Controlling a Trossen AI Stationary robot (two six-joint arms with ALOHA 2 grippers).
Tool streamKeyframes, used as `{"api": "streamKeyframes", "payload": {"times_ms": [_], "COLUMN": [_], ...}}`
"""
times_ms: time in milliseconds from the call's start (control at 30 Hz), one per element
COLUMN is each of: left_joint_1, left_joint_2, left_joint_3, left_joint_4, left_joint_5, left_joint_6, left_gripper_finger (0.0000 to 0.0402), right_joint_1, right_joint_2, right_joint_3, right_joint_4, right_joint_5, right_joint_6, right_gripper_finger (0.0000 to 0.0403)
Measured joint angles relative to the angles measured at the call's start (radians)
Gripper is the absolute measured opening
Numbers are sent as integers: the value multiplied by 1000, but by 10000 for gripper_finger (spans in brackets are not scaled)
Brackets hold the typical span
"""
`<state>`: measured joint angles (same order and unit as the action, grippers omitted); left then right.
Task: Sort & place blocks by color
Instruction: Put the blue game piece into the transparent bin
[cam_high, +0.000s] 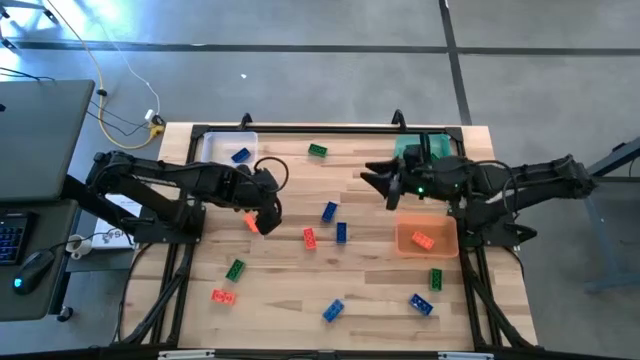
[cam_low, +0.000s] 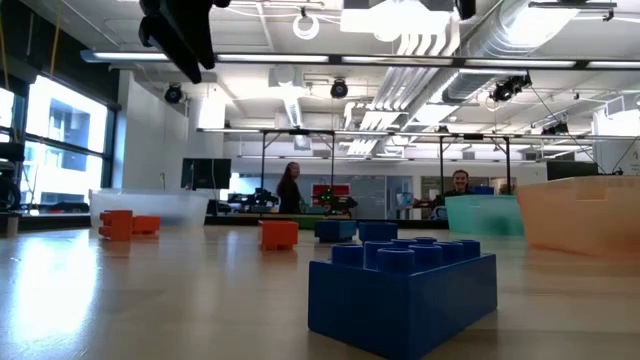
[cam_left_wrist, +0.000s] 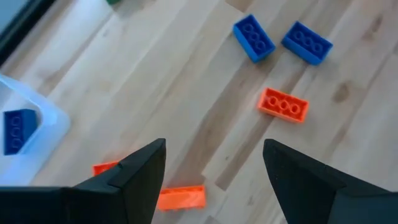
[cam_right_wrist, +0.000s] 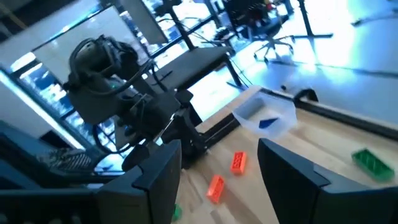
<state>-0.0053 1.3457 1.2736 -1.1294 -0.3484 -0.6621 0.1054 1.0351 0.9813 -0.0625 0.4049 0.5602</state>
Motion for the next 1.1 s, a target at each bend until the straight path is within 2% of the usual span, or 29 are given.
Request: {"api": "streamKeyframes", "payload": {"times_ms": [200,367,700,900,1100], "left_joint_1": [61,111,222,261,268], "left_joint_2": [-2,-2,-2,-2,-2], "left_joint_3": [0,0,0,0,0], "left_joint_4": [0,0,4,4,4], "left_joint_5": [1,5,40,53,52], "left_joint_6": [5,12,10,-9,-16], "left_gripper_finger": [255,255,255,255,255], "right_joint_1": [-121,-208,-398,-465,-478], "right_joint_2": [0,0,20,116,271], "right_joint_3": [0,0,4,101,248], "right_joint_4": [37,101,161,71,-250], "right_joint_5": [-149,-220,-412,-581,-672], "right_joint_6": [-152,-274,-407,-532,-753], "right_gripper_finger": [199,201,248,250,250]}}
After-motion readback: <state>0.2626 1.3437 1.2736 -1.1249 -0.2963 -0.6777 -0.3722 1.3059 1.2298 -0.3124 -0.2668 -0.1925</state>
